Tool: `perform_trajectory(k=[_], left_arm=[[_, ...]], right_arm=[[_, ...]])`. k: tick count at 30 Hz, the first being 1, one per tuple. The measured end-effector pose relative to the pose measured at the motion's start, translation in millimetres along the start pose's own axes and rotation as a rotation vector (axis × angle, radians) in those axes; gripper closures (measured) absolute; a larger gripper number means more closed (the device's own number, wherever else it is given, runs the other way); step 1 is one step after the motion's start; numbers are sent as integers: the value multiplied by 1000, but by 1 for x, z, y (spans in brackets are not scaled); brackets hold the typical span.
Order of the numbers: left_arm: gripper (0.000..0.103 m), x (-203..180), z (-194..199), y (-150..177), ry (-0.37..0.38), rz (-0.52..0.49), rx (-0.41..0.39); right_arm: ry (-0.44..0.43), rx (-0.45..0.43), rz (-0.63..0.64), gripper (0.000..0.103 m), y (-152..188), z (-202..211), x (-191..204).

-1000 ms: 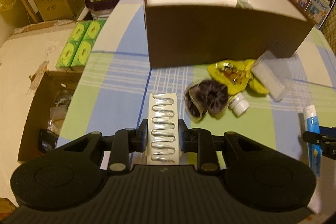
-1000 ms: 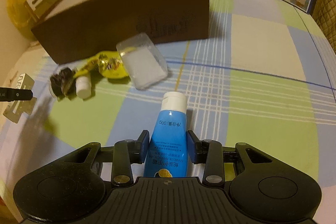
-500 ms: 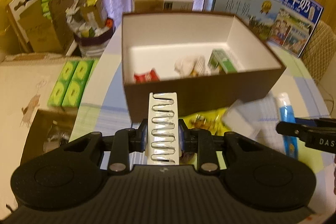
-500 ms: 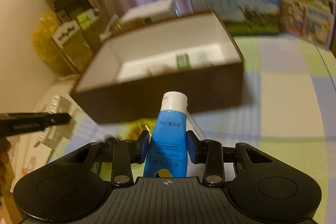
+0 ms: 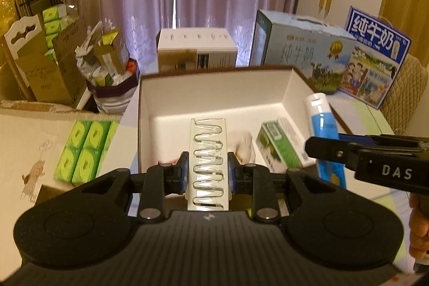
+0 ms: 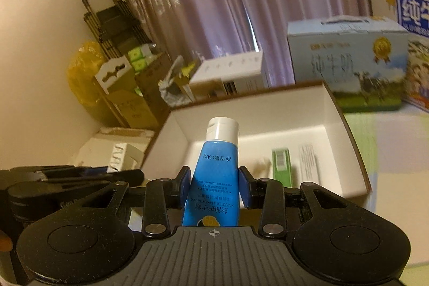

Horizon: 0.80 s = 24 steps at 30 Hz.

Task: Organize objects
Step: 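Carry the blister strip over the brown box with the left tool while the right tool carries the tube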

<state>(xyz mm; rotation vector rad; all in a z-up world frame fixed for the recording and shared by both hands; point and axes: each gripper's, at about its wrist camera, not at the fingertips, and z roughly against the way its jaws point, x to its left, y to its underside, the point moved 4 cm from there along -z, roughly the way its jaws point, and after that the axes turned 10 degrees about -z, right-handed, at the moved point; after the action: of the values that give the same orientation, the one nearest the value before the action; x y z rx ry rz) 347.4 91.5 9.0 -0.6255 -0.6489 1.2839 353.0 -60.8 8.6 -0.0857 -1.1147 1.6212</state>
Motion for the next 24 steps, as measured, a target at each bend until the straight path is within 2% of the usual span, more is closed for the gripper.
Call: perform_trajectory(k=[8, 13, 24], left_arm=[[79, 7, -34, -39, -22, -7, -8], [79, 14, -62, -54, -42, -12, 15], [79, 26, -112, -56, -41, 7, 89]], right_arm=[[-10, -23, -29, 68, -47, -40, -2], [7, -10, -45, 68, -66, -71, -9], [41, 78, -67, 68, -63, -124, -24]])
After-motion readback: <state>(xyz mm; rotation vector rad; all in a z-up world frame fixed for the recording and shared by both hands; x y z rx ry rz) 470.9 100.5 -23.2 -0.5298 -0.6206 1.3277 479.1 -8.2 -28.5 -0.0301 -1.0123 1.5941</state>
